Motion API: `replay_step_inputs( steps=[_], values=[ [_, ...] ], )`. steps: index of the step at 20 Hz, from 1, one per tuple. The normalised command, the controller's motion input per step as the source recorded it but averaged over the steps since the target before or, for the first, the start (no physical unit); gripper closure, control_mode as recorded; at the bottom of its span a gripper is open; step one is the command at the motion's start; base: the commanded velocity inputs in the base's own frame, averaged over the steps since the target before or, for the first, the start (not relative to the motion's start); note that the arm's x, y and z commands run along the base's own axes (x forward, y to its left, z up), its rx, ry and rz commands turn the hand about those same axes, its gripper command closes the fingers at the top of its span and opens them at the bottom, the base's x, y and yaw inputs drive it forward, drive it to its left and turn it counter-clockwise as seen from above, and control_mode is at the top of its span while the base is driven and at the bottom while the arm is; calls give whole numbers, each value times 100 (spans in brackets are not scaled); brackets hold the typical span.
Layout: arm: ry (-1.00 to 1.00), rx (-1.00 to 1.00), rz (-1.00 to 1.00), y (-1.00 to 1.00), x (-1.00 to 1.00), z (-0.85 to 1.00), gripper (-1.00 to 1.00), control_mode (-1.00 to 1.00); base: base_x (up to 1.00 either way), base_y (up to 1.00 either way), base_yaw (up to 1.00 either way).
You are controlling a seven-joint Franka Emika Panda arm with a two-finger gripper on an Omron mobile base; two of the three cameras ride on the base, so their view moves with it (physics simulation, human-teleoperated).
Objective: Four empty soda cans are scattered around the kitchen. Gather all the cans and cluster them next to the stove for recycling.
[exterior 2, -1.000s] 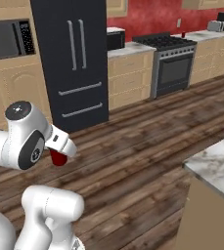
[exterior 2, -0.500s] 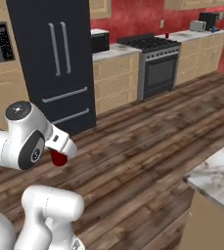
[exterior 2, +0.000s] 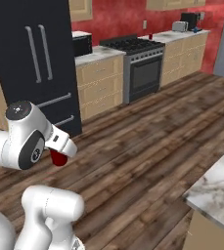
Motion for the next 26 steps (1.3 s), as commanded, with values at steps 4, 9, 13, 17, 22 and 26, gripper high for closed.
replay_step_inputs(
  steps=[4, 9, 13, 17, 22, 26],
  values=[
    [0, 0, 0, 0, 0, 0, 100, 100, 72, 10, -21],
    [0, 0, 0, 0, 0, 0, 100, 100, 73, 11, -22],
    [0, 0, 0, 0, 0, 0, 100, 100, 73, 14, -22],
    [0, 0, 0, 0, 0, 0, 100, 100, 71, 11, -21],
    [0, 0, 0, 0, 0, 0, 100, 100, 73, 10, -18],
    [0, 0, 0, 0, 0, 0, 100, 100, 77, 13, -16]
  ],
)
